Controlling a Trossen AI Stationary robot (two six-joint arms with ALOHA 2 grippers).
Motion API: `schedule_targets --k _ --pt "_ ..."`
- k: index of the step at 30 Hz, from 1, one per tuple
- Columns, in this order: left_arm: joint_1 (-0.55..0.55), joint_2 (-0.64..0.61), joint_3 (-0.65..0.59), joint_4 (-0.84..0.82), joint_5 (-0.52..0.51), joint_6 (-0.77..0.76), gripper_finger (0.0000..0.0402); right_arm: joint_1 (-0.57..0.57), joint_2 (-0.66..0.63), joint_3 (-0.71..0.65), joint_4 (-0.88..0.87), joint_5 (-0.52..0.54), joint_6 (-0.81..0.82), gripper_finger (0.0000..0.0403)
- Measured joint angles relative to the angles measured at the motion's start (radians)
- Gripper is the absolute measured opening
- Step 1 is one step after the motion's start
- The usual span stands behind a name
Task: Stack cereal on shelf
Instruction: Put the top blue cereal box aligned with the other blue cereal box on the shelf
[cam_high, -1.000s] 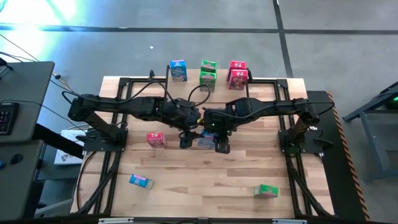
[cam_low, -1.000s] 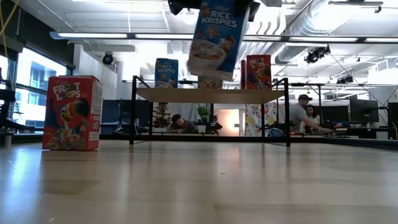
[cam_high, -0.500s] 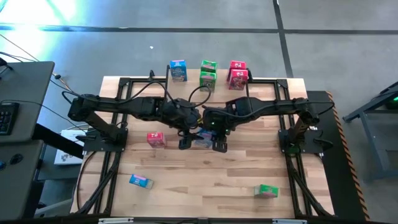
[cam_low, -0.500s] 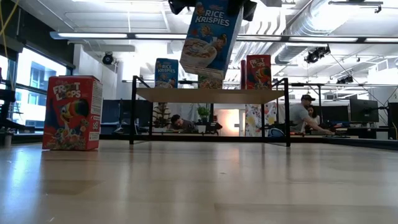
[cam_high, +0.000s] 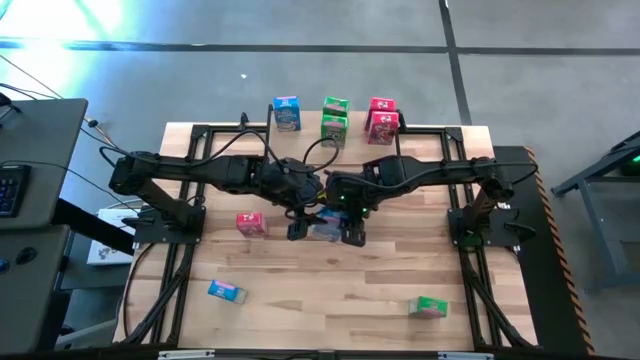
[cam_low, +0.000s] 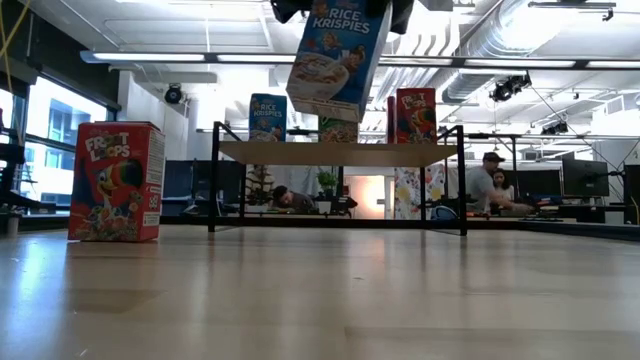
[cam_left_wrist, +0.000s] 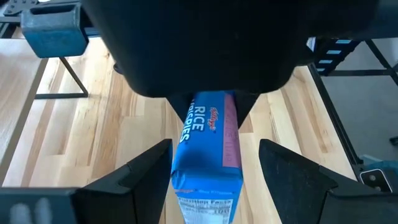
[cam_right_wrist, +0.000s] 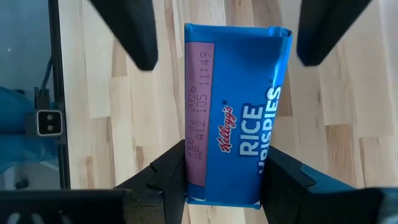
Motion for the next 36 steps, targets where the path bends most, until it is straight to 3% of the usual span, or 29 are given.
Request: schedule_targets --k 24,36 --pt "0.002 0.005 0.0 -0.028 0.0 0.0 0.0229 0.0 -0.013 0.001 0.069 -0.002 0.008 0.0154" --pt "0.002 0.018 0.001 -0.031 0.0 0.034 0.0156 -0.001 -0.013 0.001 0.075 -0.003 0.01 0.0154"
